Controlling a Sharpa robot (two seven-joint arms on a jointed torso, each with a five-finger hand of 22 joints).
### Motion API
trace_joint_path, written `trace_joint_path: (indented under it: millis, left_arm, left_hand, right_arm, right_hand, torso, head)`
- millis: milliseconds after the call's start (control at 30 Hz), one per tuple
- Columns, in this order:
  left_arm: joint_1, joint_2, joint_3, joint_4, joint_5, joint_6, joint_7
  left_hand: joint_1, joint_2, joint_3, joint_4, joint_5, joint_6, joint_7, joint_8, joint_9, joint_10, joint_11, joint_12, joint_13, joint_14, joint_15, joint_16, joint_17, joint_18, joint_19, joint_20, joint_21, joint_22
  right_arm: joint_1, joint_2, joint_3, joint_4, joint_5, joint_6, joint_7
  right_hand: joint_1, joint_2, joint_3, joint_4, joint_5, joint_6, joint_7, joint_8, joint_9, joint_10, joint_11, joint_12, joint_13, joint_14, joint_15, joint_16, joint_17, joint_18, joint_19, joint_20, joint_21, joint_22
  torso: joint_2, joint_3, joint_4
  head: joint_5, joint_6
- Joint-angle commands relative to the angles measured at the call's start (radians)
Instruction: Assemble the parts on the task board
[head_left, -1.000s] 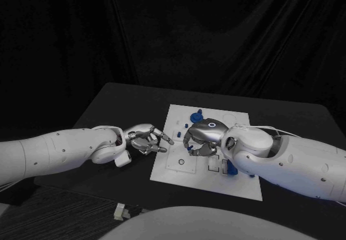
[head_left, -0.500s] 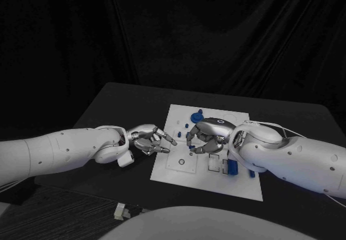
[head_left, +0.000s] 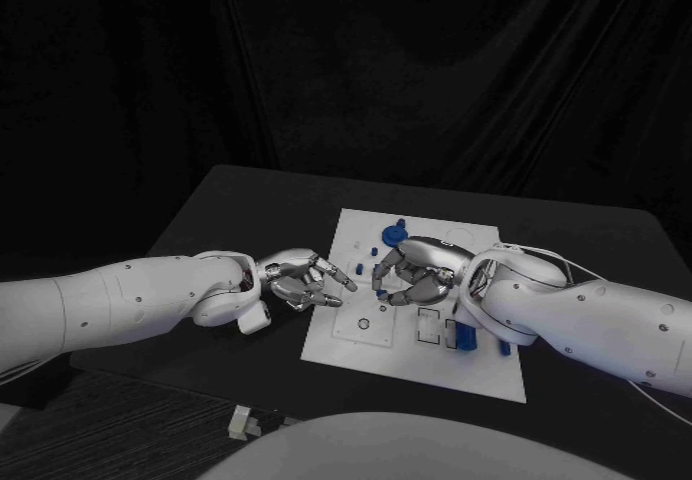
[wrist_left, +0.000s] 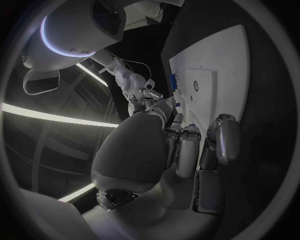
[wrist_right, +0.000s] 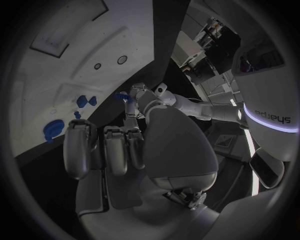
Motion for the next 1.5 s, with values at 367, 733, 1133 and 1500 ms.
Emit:
trace_joint_path:
  millis: [367,733,1133,1500]
  left_arm:
    - [0.0,-0.01,0.001,0.008,0.004,0.01,0.014]
    - [0.0,-0.034,0.001,0.019,0.004,0.002,0.012]
    - [0.0,-0.033,0.001,0.017,0.004,0.002,0.013]
    - [0.0,-0.032,0.001,0.016,0.004,0.003,0.013]
  left_hand:
    - [0.008,0.002,0.009,-0.001,0.008,-0.004,0.001,0.005,-0.001,0.049,-0.002,-0.003,0.219,0.102,0.001,0.003,0.263,0.017,-0.004,0.001,-0.005,0.181]
    - [0.008,0.003,0.01,-0.001,0.009,-0.003,0.001,0.005,0.0,0.05,-0.002,-0.002,0.22,0.102,0.001,0.003,0.263,0.017,-0.003,0.001,-0.004,0.181]
    - [0.008,0.003,0.01,-0.001,0.009,-0.003,0.001,0.005,0.0,0.05,-0.002,-0.002,0.22,0.102,0.001,0.003,0.263,0.017,-0.003,0.001,-0.004,0.181]
    - [0.007,0.003,0.01,0.0,0.009,-0.002,0.003,0.006,0.0,0.051,-0.002,-0.002,0.22,0.102,0.001,0.003,0.263,0.017,-0.004,0.0,-0.004,0.181]
  right_arm:
    - [-0.056,0.034,0.0,-0.111,0.216,0.027,0.128]
    - [-0.078,0.046,0.0,-0.155,0.297,0.051,0.113]
    - [-0.082,0.047,0.0,-0.156,0.307,0.081,0.073]
    - [-0.089,0.051,0.0,-0.159,0.316,0.107,0.04]
  right_hand:
    - [0.017,0.013,0.002,-0.001,-0.005,-0.003,0.005,-0.007,-0.001,0.105,0.011,-0.003,0.263,0.104,0.013,0.003,0.263,0.015,0.012,0.014,-0.005,0.212]
    - [0.022,0.018,0.0,0.002,-0.01,-0.005,0.007,-0.009,-0.003,0.105,0.012,-0.003,0.263,0.104,0.015,0.003,0.263,0.015,0.01,0.016,-0.006,0.212]
    - [0.025,0.021,-0.004,0.004,-0.018,-0.01,0.008,-0.013,-0.007,0.105,0.014,-0.003,0.263,0.104,0.017,0.003,0.263,0.016,0.006,0.018,-0.01,0.21]
    - [0.029,0.024,-0.006,0.005,-0.027,-0.013,0.008,-0.016,-0.01,0.105,0.014,-0.003,0.263,0.104,0.018,0.003,0.263,0.017,0.004,0.019,-0.013,0.209]
  torso:
    - [0.001,-0.0001,0.0004]
    - [0.0,0.0002,0.0001]
    - [0.0,0.0002,-0.0004]
    - [0.0,0.0,0.0002]
  head:
    - [0.007,0.0]
    - [0.009,0.0]
    - [0.009,0.0]
    - [0.011,0.0]
